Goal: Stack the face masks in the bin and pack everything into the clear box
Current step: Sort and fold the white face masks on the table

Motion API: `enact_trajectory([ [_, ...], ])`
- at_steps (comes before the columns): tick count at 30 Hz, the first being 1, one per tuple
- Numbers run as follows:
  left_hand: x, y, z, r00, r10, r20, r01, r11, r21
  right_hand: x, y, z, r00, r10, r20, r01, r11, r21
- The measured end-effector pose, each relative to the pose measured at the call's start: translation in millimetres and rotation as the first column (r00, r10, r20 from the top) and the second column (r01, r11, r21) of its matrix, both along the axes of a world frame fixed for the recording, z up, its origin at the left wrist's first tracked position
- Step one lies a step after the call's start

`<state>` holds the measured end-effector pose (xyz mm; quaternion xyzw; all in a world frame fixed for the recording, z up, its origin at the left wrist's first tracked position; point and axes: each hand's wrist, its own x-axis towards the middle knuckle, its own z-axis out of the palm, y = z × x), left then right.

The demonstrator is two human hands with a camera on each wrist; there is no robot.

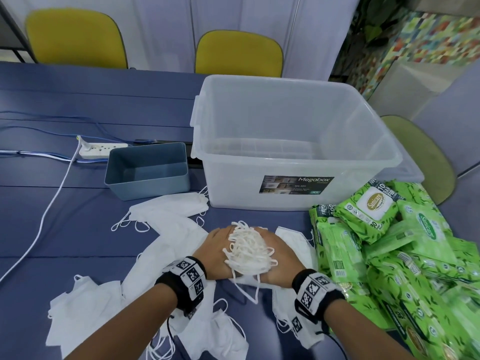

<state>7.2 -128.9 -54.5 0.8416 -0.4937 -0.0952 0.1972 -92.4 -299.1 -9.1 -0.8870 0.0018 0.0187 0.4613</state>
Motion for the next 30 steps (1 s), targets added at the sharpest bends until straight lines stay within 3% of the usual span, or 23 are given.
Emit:
enact_trajectory([
  [3,-11.9,-2.3,15.6,0.959,0.244,-0.147,-0.269,0.945,-0.184,1.4,-10.3,5.5,0.985,-0.168,0.035,0.170,0.981,-0.092],
  [4,-16.0,-3.9,19.0,0.930,0.306,-0.203,-0.344,0.919,-0.192,-0.1,-18.3,5.2,0.954,-0.295,0.045,0.298,0.943,-0.146],
  [6,-25.6,-9.7,21.0,0.883,0.380,-0.277,-0.424,0.898,-0.119,-3.7,-38.4,15.1,0.748,-0.664,0.008,0.654,0.733,-0.186],
  [8,-36.6,-21.2,21.0,0.884,0.369,-0.286,-0.376,0.926,0.033,-9.4,-50.2,19.0,0.754,-0.656,0.024,0.651,0.752,0.104],
  [11,-52.6,-47.3,20.7,0.959,0.215,-0.186,-0.168,0.956,0.240,-37.6,-73.6,50.2,0.719,-0.693,-0.048,0.635,0.628,0.449],
  [13,-57.3,-67.8,19.4,0.971,0.176,-0.164,-0.123,0.949,0.291,-50.6,-76.1,59.2,0.707,-0.703,-0.085,0.594,0.524,0.610],
  [15,-56.3,-88.2,18.4,0.964,0.202,-0.174,-0.146,0.947,0.287,-63.2,-80.8,66.4,0.685,-0.716,-0.137,0.605,0.454,0.654],
  [20,-40.4,-127.0,12.4,0.923,0.313,-0.224,-0.244,0.925,0.290,-101.8,-81.3,90.0,0.667,-0.736,-0.114,0.600,0.439,0.669],
  [27,-21.5,-162.1,13.1,0.954,0.224,-0.197,-0.094,0.852,0.516,-133.6,-91.6,85.0,0.574,-0.813,-0.094,0.662,0.393,0.639],
  [30,-15.5,-161.8,13.8,0.950,0.154,-0.270,-0.007,0.879,0.477,-140.3,-93.6,84.2,0.571,-0.818,-0.077,0.646,0.389,0.657],
])
